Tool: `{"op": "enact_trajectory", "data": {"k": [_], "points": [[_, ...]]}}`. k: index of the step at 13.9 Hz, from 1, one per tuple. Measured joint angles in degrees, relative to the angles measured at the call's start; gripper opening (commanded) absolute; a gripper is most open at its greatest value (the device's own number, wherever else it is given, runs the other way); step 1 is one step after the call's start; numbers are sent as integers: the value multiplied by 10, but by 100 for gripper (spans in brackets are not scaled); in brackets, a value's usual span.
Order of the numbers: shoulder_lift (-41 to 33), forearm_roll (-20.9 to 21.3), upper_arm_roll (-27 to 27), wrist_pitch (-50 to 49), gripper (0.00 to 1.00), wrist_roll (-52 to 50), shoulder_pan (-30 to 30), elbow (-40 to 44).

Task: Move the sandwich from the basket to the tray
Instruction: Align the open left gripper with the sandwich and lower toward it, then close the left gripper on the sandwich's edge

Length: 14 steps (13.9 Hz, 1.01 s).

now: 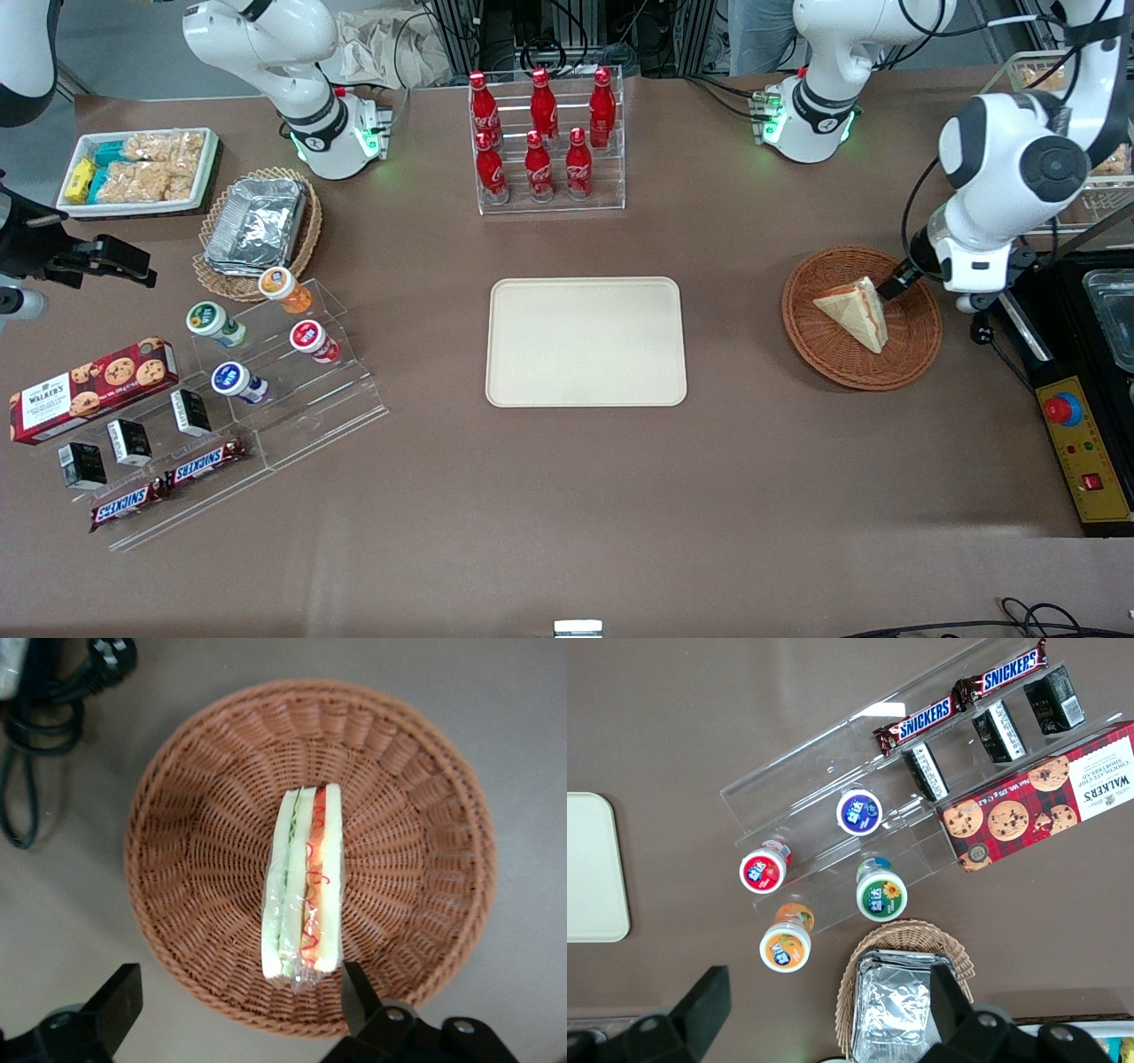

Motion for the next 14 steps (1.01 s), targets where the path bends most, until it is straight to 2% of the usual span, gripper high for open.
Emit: {"op": "enact_trajectory", "data": {"k": [6, 14], "points": [[48, 0, 0, 85, 100, 0, 0, -37], [69, -1, 0, 109, 100, 0, -1, -33]]}}
